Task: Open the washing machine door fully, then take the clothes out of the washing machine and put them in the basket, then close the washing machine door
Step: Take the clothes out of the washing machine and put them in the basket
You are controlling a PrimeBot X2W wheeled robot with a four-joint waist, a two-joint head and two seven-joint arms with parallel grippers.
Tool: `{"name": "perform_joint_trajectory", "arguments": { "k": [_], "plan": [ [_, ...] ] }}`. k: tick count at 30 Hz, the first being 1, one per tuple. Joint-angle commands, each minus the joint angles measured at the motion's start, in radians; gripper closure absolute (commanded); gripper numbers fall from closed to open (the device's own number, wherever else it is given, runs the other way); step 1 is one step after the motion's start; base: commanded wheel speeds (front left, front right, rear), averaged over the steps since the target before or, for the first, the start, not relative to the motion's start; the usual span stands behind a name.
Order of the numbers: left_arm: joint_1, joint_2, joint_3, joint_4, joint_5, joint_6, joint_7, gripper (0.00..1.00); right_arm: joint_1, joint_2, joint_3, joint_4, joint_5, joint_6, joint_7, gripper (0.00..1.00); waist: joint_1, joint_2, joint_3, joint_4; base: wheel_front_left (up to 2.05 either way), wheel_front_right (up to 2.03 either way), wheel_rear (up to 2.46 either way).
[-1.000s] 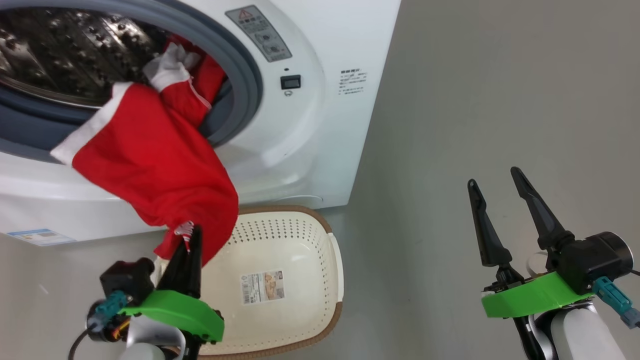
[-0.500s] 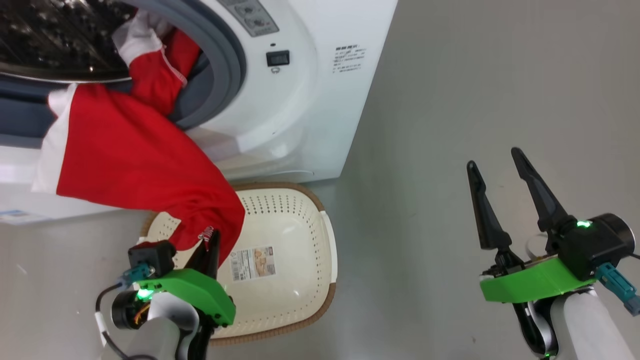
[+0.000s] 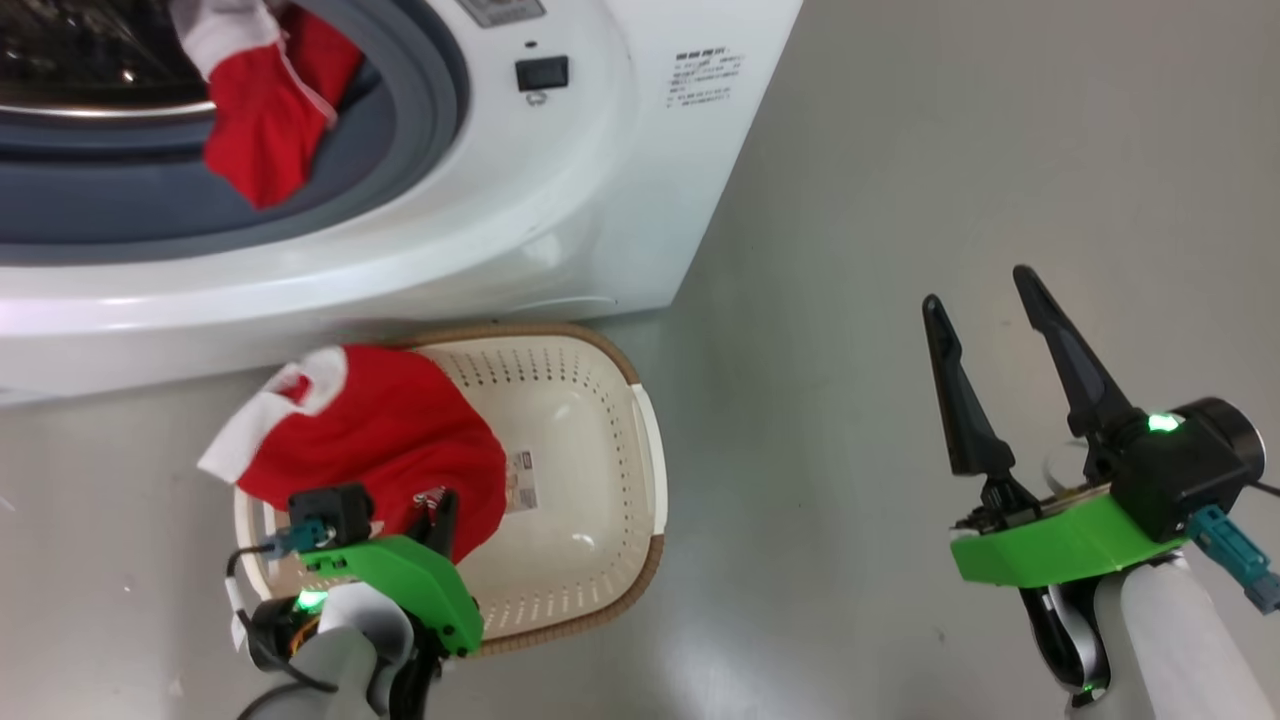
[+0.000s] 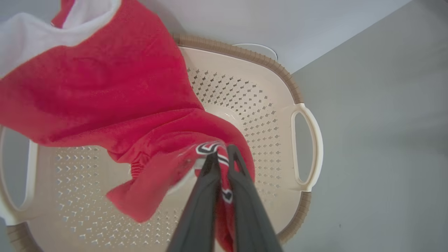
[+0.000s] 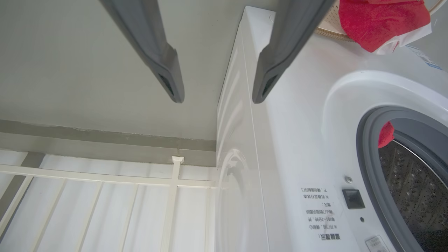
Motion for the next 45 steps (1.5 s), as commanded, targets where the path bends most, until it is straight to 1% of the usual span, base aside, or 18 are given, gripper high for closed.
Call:
{"name": "perform_joint_trajectory", "arguments": {
  "k": [1, 4, 11, 12, 13, 14, 18, 23, 25, 29, 32, 39, 45],
  "plan": [
    [-0.026, 0.016, 0.005, 0.02, -0.02, 0.005, -0.018, 1.0, -0.021, -0.004, 0.025, -0.027, 0.001, 0.003, -0.006, 0.0, 0.0, 0.0, 0.034, -0.011, 0.0, 0.0, 0.0],
    [-0.07, 0.016, -0.029, 0.073, -0.057, 0.007, -0.033, 1.0, -0.04, -0.004, 0.036, -0.027, 0.005, 0.003, -0.006, 0.0, 0.0, 0.0, 0.067, -0.022, 0.0, 0.0, 0.0],
    [-0.127, 0.016, -0.069, 0.127, -0.104, 0.009, -0.051, 1.0, -0.056, -0.004, 0.044, -0.02, 0.012, 0.003, -0.006, 0.0, 0.0, 0.0, 0.096, -0.039, 0.0, 0.0, 0.0],
    [-0.136, 0.016, -0.071, 0.135, -0.112, 0.011, -0.055, 0.82, -0.058, -0.004, 0.046, -0.019, 0.013, 0.003, -0.006, 0.0, 0.0, 0.0, 0.099, -0.041, 0.0, 0.0, 0.0],
    [-0.146, 0.016, -0.076, 0.143, -0.114, 0.015, -0.059, 0.08, -0.059, -0.004, 0.047, -0.018, 0.014, 0.003, -0.006, 0.0, 0.0, 0.0, 0.101, -0.043, 0.0, 0.0, 0.0],
    [-0.154, 0.016, -0.081, 0.152, -0.114, 0.019, -0.063, 0.0, -0.061, -0.004, 0.047, -0.017, 0.015, 0.003, -0.006, 0.0, 0.0, 0.0, 0.103, -0.045, 0.0, 0.0, 0.0],
    [-0.179, 0.016, -0.091, 0.174, -0.114, 0.026, -0.078, 0.0, -0.065, -0.004, 0.038, -0.011, 0.016, 0.003, -0.006, 0.0, 0.0, 0.0, 0.1, -0.048, 0.0, 0.0, 0.0],
    [-0.185, 0.019, -0.084, 0.159, -0.098, 0.023, -0.09, 0.0, -0.06, -0.004, 0.021, -0.004, 0.011, 0.003, -0.006, 0.0, 0.0, 0.0, 0.071, -0.038, 0.0, 0.0, 0.0],
    [-0.179, 0.03, -0.06, 0.099, -0.087, 0.026, -0.091, 0.0, -0.055, -0.004, 0.01, -0.001, 0.008, 0.003, -0.006, 0.0, 0.0, 0.0, 0.056, -0.029, 0.0, 0.0, 0.0],
    [-0.117, 0.047, 0.007, -0.051, -0.035, 0.06, -0.091, 0.0, -0.047, -0.004, -0.012, 0.013, 0.001, 0.003, -0.006, 0.0, 0.0, 0.0, 0.016, -0.008, 0.0, 0.0, 0.0],
    [-0.062, 0.053, 0.052, -0.167, 0.023, 0.077, -0.091, 0.0, -0.044, -0.004, -0.014, 0.019, -0.007, 0.003, -0.006, 0.0, 0.0, 0.0, -0.015, 0.009, 0.0, 0.0, 0.0],
    [0.06, 0.043, 0.13, -0.4, 0.143, 0.073, -0.091, 0.0, -0.026, -0.004, -0.023, 0.033, -0.03, 0.003, -0.006, 0.0, 0.0, 0.0, -0.088, 0.041, 0.0, 0.0, 0.0],
    [0.156, 0.033, 0.195, -0.575, 0.217, 0.065, -0.091, 0.0, -0.01, -0.004, -0.048, 0.035, -0.047, 0.003, -0.006, 0.0, 0.0, 0.0, -0.15, 0.054, 0.0, 0.0, 0.0]
  ]
}}
